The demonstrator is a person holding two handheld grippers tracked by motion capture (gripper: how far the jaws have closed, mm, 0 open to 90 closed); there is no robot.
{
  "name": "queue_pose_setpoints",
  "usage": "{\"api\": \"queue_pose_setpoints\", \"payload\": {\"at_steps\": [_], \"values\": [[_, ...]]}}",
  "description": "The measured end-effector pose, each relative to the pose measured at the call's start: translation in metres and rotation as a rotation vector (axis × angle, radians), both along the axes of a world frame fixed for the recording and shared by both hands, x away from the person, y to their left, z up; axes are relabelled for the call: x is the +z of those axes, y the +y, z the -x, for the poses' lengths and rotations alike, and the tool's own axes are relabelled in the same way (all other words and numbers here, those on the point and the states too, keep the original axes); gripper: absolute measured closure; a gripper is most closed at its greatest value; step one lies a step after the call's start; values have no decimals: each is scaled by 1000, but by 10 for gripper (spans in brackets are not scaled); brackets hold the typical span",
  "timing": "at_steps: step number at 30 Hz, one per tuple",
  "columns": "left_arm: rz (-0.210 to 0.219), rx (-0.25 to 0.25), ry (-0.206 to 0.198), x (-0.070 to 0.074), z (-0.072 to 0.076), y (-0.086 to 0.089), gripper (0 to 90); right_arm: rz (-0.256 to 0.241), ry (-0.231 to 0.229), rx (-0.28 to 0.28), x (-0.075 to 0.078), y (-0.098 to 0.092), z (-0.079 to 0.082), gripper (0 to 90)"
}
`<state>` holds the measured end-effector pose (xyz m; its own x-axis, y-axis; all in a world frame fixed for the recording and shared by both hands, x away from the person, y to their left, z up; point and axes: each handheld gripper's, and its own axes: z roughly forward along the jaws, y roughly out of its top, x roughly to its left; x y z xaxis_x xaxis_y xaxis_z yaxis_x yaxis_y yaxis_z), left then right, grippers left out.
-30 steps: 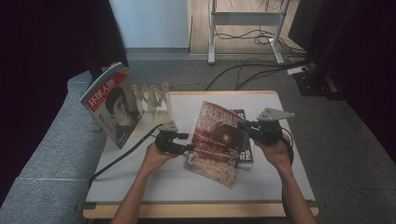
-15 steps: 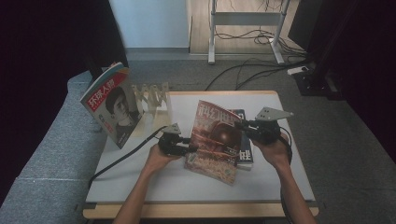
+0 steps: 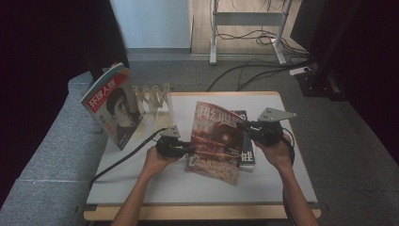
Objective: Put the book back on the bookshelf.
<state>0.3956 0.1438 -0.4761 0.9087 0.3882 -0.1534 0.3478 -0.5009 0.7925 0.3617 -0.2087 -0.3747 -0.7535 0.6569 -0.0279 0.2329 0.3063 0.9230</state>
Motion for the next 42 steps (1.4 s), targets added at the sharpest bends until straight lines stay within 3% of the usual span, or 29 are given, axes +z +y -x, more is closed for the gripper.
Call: {"api": "queue_pose_setpoints", "payload": {"at_steps": [11,22,24,28,38,42], "values": [[13,-21,-77,12,16,7,788,-14,-19,4,7,1,3,805],[-18,-60,-159,17,35,10,747,-58,-8,18,8,-2,7,801],[4,-59,-153,18,34,10,699,-63,-8,20,9,-2,8,801],[92,-63,-134,26,31,12,674,-56,-14,29,11,0,9,800],[191,-22,-112,43,22,23,631,-51,-17,40,13,4,10,797],[138,-25,-147,57,22,16,613,-46,-17,40,13,6,10,797]]}}
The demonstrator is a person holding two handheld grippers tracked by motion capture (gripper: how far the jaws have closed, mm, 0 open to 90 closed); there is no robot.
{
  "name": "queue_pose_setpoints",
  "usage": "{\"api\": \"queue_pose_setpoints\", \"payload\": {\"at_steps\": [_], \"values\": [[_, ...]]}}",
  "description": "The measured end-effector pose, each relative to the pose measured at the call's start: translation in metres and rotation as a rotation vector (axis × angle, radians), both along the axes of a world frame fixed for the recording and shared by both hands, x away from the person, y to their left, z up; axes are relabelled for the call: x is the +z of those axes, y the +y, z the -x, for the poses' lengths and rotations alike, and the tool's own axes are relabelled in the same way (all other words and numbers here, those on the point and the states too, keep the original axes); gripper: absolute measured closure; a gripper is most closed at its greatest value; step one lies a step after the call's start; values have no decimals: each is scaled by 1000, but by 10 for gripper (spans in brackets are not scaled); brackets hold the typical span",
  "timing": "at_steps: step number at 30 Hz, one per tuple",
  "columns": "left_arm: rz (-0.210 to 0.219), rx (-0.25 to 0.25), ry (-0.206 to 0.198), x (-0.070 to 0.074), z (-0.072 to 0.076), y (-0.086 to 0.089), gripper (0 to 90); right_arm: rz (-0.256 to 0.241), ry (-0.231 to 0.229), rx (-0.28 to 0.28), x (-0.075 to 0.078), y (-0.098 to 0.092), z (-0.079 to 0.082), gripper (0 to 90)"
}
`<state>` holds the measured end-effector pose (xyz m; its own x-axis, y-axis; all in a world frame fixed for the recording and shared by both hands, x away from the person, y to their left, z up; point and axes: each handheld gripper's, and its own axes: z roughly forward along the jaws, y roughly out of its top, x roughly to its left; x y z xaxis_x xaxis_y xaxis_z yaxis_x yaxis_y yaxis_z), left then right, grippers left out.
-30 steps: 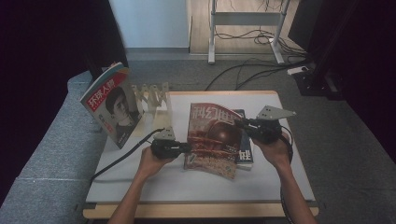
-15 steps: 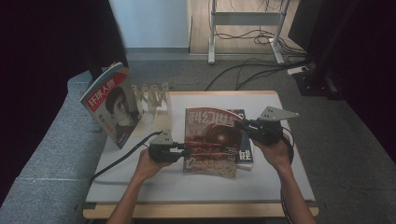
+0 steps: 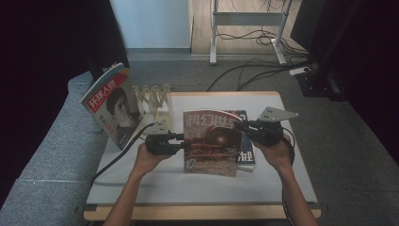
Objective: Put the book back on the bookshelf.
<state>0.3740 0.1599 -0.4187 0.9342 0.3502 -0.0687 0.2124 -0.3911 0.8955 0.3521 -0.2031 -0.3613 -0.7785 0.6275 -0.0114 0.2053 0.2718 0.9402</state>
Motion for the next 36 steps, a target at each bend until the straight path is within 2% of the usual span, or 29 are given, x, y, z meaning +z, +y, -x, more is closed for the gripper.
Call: {"api": "queue_pose_setpoints", "payload": {"at_steps": [3,7,16,18,20,23,26,32,36], "values": [[-14,3,-20,12,-1,-5,613,0,1,0,0,0,0,797],[12,-1,-31,27,-4,-8,613,1,1,3,1,-1,1,797],[7,-9,-52,52,-10,-19,621,-3,2,5,1,-1,1,797],[19,-6,-46,54,-12,-20,631,0,1,8,1,-1,2,797],[4,4,-49,55,-13,-23,646,1,0,9,1,-1,2,797],[-9,13,-47,58,-13,-25,723,0,0,9,1,-1,2,797],[-7,-9,-28,60,-13,-24,806,-5,4,11,1,-2,2,788],[9,-51,13,61,-12,-19,834,7,6,-7,0,-5,1,733],[19,-76,24,61,-10,-15,836,12,14,-25,-3,-11,1,709]]}}
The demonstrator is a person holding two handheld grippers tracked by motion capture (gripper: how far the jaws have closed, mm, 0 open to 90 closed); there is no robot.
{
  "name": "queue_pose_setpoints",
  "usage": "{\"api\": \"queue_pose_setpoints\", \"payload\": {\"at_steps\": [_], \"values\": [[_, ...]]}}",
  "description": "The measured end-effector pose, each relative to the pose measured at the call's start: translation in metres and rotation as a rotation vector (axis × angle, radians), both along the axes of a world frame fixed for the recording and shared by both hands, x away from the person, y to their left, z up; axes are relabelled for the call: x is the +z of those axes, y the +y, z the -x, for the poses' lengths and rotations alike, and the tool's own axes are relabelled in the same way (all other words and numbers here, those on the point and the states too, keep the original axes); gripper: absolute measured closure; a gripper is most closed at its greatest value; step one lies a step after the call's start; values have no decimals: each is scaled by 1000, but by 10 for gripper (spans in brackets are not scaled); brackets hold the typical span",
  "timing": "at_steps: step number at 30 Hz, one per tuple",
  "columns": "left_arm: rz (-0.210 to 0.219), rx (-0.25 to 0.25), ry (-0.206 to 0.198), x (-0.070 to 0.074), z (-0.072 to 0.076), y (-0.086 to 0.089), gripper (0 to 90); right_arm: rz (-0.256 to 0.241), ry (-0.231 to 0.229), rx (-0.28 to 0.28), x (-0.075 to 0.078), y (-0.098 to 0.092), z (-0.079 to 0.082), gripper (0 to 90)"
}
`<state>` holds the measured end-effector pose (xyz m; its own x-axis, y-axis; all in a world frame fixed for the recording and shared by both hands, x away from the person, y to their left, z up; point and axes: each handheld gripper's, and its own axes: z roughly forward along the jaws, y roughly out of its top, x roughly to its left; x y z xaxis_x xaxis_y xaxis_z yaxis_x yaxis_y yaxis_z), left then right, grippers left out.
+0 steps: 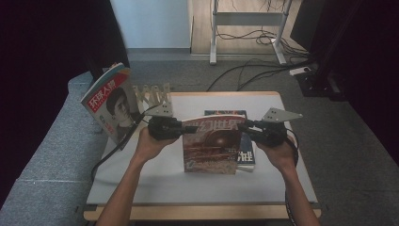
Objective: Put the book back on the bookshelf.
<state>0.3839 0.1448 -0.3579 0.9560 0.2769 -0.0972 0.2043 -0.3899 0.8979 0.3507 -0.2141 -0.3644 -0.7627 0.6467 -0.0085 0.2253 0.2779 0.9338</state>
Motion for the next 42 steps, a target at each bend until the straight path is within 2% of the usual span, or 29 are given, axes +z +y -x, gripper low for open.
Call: {"api": "queue_pose_setpoints", "payload": {"at_steps": [8,15,23,25,27,29,35,38,42], "values": [[-13,-3,-6,2,6,7,836,11,28,-50,-12,-15,0,642],[-16,3,4,3,8,7,836,41,53,-109,-31,-27,0,502],[-15,-1,1,3,10,7,835,78,107,-210,-63,-45,-1,339],[-15,2,1,3,11,6,835,93,121,-244,-72,-50,-2,272],[-15,8,5,3,11,6,835,115,146,-276,-84,-55,-3,240],[-16,11,5,3,11,6,835,127,168,-296,-94,-59,-4,168],[-17,17,-1,3,13,6,835,171,228,-366,-121,-68,-3,114],[-17,18,-7,3,14,6,835,192,253,-403,-135,-71,-2,24],[-15,23,-10,2,14,5,835,198,283,-421,-149,-74,-1,0]]}}
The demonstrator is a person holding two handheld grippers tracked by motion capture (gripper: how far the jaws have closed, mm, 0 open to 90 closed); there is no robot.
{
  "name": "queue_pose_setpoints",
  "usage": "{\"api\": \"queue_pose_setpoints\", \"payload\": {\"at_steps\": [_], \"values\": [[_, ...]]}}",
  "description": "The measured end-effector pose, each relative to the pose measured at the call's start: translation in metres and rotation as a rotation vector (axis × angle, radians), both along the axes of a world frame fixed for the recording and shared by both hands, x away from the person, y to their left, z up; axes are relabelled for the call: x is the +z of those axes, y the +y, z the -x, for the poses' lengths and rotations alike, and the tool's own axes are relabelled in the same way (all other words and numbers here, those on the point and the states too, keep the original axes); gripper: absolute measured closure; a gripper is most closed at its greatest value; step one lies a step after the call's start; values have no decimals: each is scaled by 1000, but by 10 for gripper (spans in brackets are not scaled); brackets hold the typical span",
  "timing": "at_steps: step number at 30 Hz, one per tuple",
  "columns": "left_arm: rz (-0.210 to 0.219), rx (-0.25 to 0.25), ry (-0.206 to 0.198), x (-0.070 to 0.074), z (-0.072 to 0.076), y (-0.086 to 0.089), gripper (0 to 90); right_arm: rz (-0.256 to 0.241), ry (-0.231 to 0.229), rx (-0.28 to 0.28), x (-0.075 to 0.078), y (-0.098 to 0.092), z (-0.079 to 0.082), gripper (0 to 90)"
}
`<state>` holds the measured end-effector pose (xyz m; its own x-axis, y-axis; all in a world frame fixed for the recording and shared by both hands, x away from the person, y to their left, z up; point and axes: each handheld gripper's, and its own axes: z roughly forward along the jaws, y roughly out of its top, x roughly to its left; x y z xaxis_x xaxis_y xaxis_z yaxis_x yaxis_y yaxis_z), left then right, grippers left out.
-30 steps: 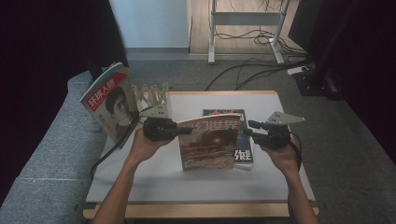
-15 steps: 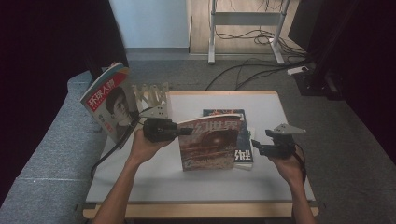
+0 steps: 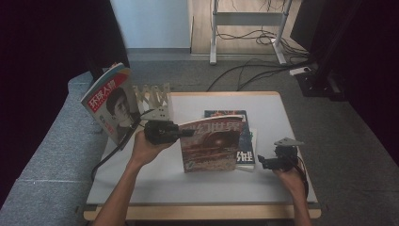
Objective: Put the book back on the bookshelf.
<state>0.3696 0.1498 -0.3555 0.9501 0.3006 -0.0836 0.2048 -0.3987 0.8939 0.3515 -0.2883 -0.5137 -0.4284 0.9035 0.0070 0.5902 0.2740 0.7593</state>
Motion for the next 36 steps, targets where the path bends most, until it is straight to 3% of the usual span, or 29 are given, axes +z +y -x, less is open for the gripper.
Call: {"api": "queue_pose_setpoints", "payload": {"at_steps": [11,24,36], "values": [[2,-8,-16,-1,2,0,832,20,54,-23,-23,-4,2,0],[16,27,11,0,2,-1,839,28,49,-22,-24,-4,3,0],[6,94,7,17,9,17,842,28,45,-22,-24,-4,3,0]]}}
